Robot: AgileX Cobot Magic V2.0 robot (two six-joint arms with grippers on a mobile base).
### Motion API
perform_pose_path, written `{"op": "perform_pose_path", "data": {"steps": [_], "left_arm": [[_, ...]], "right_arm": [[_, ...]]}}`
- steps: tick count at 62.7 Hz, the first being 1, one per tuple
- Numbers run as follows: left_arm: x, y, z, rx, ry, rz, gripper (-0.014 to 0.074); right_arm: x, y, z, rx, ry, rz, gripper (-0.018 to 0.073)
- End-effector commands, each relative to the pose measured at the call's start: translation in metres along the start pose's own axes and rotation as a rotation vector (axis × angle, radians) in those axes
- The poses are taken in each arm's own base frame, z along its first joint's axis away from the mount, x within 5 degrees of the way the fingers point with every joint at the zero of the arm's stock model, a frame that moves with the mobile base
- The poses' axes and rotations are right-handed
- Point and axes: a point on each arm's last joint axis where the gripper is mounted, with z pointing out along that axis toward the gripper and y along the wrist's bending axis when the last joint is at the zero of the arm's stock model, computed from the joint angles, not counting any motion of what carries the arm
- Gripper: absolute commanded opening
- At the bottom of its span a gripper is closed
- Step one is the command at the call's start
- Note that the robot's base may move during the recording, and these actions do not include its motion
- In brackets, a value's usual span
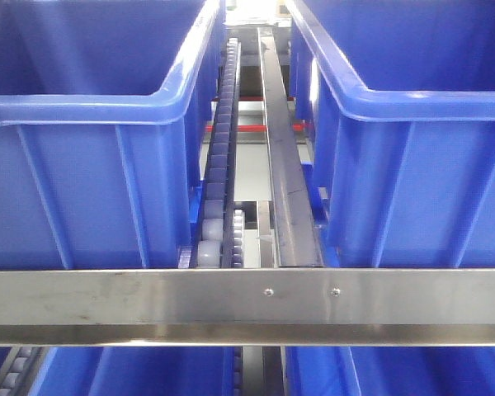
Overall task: Pick and sort blue part to right shelf
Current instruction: 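Open both grippers to drop the blue parts into the bins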
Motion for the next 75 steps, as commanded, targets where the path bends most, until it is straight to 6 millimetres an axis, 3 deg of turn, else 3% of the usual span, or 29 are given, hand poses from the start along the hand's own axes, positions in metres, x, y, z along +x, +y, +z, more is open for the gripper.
{"op": "perform_pose_path", "data": {"steps": [1,8,17,37,45,59,75], "left_arm": [[-0.025,0.002,0.000,-0.026,-0.143,-0.040,0.0445],[-0.024,0.002,0.004,-0.032,-0.145,-0.056,0.0545],[-0.024,0.003,0.004,-0.035,-0.152,-0.056,0.0572],[-0.026,0.003,0.003,-0.037,-0.164,-0.046,0.0566],[-0.030,0.002,-0.006,-0.031,-0.180,-0.046,0.0483],[-0.040,0.002,-0.030,-0.027,-0.246,-0.047,0.0113],[-0.045,0.002,-0.044,-0.024,-0.286,-0.051,0.0134]], "right_arm": [[-0.029,-0.002,-0.004,0.018,-0.191,-0.006,0.0396],[-0.030,-0.002,-0.004,0.019,-0.203,-0.006,0.0442],[-0.029,-0.002,-0.003,0.019,-0.196,-0.006,0.0646],[-0.026,-0.002,-0.001,0.017,-0.177,-0.006,0.0601],[-0.028,-0.002,-0.004,0.017,-0.184,-0.006,0.0494],[-0.040,-0.003,-0.019,0.018,-0.255,-0.004,0.0053],[-0.041,-0.003,-0.025,0.020,-0.271,-0.003,0.0057]]}}
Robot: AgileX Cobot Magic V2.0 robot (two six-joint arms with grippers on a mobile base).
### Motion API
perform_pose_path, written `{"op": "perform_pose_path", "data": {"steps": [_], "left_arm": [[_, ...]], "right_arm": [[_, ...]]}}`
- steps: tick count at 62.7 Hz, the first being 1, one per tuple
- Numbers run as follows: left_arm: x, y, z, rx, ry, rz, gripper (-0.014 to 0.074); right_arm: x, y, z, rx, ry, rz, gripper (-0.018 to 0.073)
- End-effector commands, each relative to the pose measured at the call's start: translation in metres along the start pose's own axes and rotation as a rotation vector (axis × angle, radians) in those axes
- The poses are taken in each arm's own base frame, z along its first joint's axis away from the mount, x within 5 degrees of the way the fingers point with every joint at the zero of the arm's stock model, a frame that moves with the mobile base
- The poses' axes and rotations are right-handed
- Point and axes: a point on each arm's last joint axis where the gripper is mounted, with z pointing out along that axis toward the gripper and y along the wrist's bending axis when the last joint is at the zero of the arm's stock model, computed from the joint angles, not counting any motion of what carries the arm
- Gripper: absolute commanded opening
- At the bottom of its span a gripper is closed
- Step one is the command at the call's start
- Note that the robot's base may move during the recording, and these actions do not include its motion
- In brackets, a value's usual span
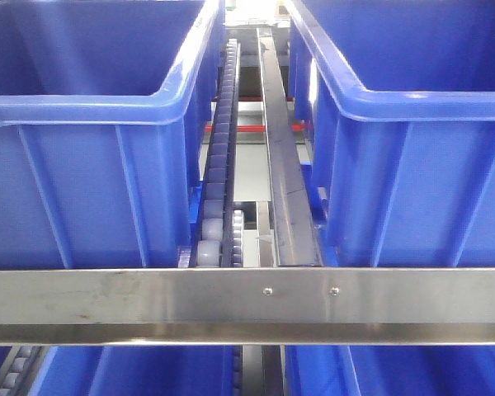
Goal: Pick and sort blue part to right shelf
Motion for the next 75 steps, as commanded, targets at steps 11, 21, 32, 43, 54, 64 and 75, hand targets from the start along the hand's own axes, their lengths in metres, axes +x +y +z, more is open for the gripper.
{"op": "perform_pose_path", "data": {"steps": [11,21,32,43,54,64,75], "left_arm": [[-0.013,0.003,-0.026,-0.025,-0.139,-0.006,0.0134],[0.007,0.020,-0.051,-0.130,-0.192,-0.072,0.0134],[0.031,0.030,-0.081,-0.213,-0.218,-0.087,0.0134],[0.051,0.024,-0.113,-0.202,-0.259,-0.084,0.0134],[0.064,0.015,-0.137,-0.161,-0.282,-0.074,0.0134],[0.061,0.013,-0.151,-0.158,-0.355,-0.066,0.0134],[0.062,0.013,-0.151,-0.158,-0.354,-0.066,0.0134]], "right_arm": [[-0.018,-0.016,-0.016,0.088,-0.148,0.050,0.0057],[-0.001,-0.021,-0.036,0.126,-0.141,0.066,0.0057],[0.019,-0.020,-0.060,0.126,-0.148,0.066,0.0057],[0.028,-0.017,-0.087,0.122,-0.207,0.065,0.0057],[0.025,-0.015,-0.108,0.113,-0.272,0.064,0.0057],[0.023,-0.014,-0.116,0.108,-0.294,0.064,0.0057],[0.023,-0.014,-0.116,0.108,-0.294,0.064,0.0057]]}}
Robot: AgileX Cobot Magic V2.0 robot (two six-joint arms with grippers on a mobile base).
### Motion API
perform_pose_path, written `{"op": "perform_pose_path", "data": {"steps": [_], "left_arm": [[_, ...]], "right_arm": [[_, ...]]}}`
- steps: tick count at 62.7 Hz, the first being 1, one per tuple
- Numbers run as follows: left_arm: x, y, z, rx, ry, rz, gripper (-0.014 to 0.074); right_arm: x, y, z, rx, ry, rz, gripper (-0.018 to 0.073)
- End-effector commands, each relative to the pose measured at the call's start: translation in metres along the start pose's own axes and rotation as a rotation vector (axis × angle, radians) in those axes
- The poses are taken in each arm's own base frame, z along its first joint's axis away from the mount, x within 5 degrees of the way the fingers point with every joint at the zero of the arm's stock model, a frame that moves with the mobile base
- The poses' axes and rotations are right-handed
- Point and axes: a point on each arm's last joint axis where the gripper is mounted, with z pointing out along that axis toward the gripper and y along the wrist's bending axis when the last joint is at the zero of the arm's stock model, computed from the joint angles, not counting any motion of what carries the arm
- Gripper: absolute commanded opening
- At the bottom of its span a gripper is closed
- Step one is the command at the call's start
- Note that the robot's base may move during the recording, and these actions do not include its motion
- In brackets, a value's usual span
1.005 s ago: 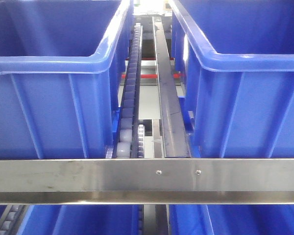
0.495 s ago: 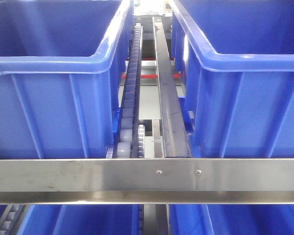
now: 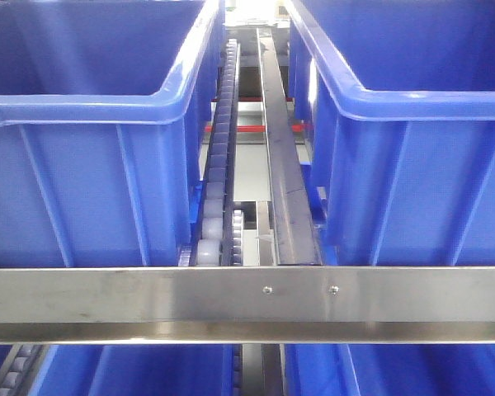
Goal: Pick and sort blue part to right shelf
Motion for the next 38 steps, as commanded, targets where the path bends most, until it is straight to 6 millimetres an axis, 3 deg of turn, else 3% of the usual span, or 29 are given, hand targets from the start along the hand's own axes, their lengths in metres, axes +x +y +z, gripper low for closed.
{"op": "perform_pose_path", "data": {"steps": [1,24,38], "left_arm": [[-0.015,0.001,-0.001,-0.021,-0.089,-0.003,0.0134],[-0.015,0.001,-0.001,-0.021,-0.089,-0.003,0.0134],[-0.015,0.001,-0.001,-0.021,-0.089,-0.003,0.0134]], "right_arm": [[-0.016,0.000,0.000,0.010,-0.105,-0.008,0.0057],[-0.016,0.000,0.000,0.011,-0.107,-0.008,0.0057],[0.001,-0.001,-0.005,0.003,-0.079,-0.057,0.0057]]}}
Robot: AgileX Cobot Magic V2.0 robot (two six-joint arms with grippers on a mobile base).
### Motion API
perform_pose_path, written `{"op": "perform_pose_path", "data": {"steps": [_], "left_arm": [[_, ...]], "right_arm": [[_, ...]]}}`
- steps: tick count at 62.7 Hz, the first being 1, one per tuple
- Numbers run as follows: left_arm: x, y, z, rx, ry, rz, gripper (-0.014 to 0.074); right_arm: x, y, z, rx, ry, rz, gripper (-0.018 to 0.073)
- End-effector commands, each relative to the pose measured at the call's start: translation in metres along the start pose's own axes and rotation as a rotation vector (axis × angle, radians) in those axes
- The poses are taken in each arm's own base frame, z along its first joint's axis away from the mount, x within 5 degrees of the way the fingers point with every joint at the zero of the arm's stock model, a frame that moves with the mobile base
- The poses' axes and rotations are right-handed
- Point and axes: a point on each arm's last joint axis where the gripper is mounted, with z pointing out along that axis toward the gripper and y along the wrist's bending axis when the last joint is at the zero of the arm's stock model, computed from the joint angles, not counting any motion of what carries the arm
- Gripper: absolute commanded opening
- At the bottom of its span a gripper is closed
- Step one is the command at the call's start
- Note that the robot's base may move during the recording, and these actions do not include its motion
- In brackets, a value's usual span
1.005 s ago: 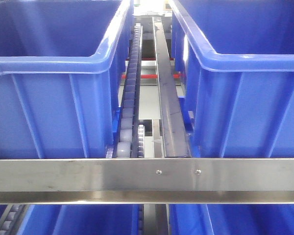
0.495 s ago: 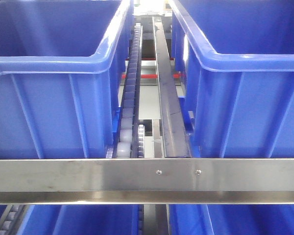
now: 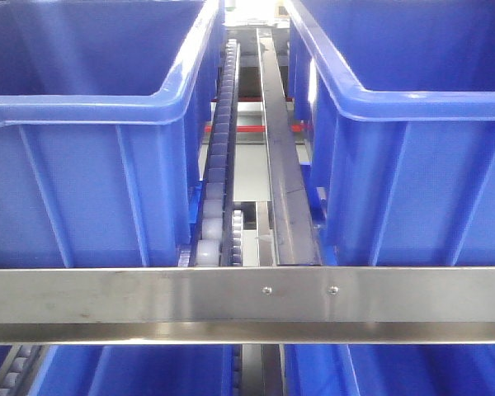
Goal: Pick and sort blue part to right shelf
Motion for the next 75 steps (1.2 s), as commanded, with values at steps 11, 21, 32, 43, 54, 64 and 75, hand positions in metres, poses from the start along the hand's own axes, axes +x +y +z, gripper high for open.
{"op": "perform_pose_path", "data": {"steps": [11,21,32,43,54,64,75], "left_arm": [[-0.015,0.001,-0.001,-0.021,-0.089,-0.005,0.0134],[-0.015,0.001,-0.001,-0.021,-0.089,-0.005,0.0134],[-0.015,0.001,-0.001,-0.021,-0.089,-0.005,0.0134],[-0.015,0.001,-0.001,-0.021,-0.089,-0.005,0.0134],[-0.015,0.001,0.000,-0.021,-0.087,-0.005,0.0134],[-0.015,0.001,0.000,-0.021,-0.087,-0.005,0.0134],[-0.015,0.001,0.000,-0.021,-0.087,-0.005,0.0134]], "right_arm": [[-0.005,0.002,-0.018,-0.024,-0.163,-0.178,0.0057],[0.015,0.000,-0.036,-0.024,-0.229,-0.112,0.0057],[0.027,-0.001,-0.050,-0.039,-0.268,-0.055,0.0057],[0.046,-0.002,-0.050,-0.045,-0.196,-0.059,0.0057],[0.046,-0.001,-0.050,-0.056,-0.196,-0.057,0.0057],[0.046,-0.001,-0.050,-0.056,-0.196,-0.057,0.0057],[0.046,-0.001,-0.050,-0.056,-0.196,-0.057,0.0057]]}}
